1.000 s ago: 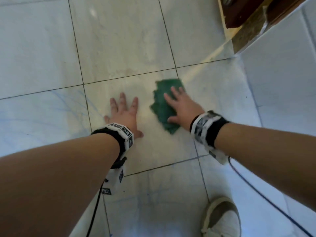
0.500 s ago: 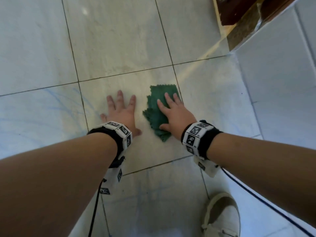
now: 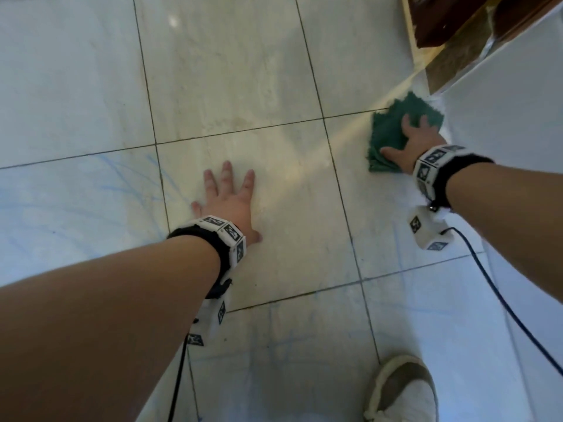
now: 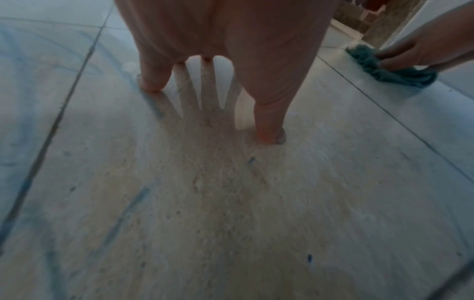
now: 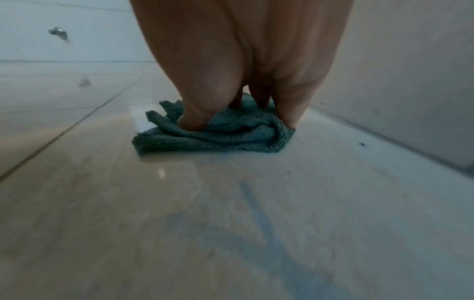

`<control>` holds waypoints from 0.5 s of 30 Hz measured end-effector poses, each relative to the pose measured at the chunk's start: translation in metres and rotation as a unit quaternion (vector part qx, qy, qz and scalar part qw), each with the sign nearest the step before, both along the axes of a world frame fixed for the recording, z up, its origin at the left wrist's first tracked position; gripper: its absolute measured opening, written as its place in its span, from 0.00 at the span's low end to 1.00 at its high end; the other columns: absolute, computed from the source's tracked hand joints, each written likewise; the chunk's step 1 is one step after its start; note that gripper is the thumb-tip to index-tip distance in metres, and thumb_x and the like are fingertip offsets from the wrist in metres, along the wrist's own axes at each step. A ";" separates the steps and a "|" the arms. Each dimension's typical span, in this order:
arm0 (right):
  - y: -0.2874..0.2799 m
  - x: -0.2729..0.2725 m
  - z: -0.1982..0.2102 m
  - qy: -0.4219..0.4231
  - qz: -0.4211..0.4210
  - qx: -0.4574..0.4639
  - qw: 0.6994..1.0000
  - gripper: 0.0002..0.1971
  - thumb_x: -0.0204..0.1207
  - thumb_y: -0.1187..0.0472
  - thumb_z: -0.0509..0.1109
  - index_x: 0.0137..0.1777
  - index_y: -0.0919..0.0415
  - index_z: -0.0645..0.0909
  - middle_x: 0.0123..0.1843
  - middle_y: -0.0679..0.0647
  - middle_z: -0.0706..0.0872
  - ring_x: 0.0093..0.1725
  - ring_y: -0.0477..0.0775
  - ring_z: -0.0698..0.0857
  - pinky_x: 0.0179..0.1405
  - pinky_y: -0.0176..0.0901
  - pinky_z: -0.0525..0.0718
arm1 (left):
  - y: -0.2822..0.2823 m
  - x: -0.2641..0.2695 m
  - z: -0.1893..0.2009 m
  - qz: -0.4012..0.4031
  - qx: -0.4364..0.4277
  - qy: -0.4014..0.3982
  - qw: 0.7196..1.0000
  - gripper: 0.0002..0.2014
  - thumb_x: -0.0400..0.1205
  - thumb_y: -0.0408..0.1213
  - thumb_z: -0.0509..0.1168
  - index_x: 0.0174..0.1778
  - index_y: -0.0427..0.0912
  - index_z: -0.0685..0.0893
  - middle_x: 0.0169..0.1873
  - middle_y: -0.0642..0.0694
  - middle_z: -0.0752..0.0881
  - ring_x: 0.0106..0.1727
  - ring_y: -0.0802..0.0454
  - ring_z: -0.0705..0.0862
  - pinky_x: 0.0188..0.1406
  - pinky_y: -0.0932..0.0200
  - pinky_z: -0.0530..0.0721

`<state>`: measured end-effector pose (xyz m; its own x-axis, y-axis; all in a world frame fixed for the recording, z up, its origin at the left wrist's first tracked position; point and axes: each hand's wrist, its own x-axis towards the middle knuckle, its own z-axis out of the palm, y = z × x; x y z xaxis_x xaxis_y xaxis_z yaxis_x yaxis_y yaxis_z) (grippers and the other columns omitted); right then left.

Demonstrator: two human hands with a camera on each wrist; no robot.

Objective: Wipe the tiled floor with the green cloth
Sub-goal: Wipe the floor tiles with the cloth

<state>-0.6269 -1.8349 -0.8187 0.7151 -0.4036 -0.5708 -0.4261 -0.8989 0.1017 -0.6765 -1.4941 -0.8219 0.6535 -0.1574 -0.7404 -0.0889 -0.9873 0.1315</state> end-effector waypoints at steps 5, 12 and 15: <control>0.058 -0.038 0.005 -0.016 0.048 0.036 0.998 0.46 0.83 0.41 0.66 0.89 0.56 0.42 0.89 0.65 0.42 0.86 0.73 0.46 0.85 0.61 0.55 | -0.003 0.002 0.001 -0.003 0.002 0.003 1.000 0.62 0.72 0.51 0.79 0.85 0.60 0.33 0.82 0.47 0.24 0.83 0.35 0.28 0.78 0.23 0.55; 0.161 -0.081 -0.007 0.021 0.223 0.147 0.964 0.46 0.82 0.44 0.69 0.88 0.45 0.40 0.89 0.50 0.34 0.87 0.58 0.35 0.84 0.56 0.57 | -0.004 0.001 0.000 -0.004 0.008 -0.013 1.000 0.62 0.72 0.53 0.79 0.85 0.60 0.34 0.83 0.48 0.26 0.84 0.35 0.31 0.78 0.23 0.58; 0.119 -0.065 -0.006 0.002 0.186 0.131 0.974 0.46 0.81 0.43 0.69 0.89 0.46 0.42 0.90 0.53 0.36 0.88 0.59 0.38 0.86 0.56 0.55 | -0.002 0.000 -0.001 -0.005 0.009 -0.014 1.000 0.62 0.72 0.53 0.79 0.85 0.60 0.34 0.83 0.48 0.26 0.84 0.36 0.31 0.78 0.24 0.58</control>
<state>-0.6924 -1.7161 -0.8243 0.7811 0.0432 -0.6229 -0.0662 -0.9863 -0.1514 -0.6761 -1.4961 -0.8226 0.6729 -0.1510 -0.7242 -0.1031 -0.9885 0.1102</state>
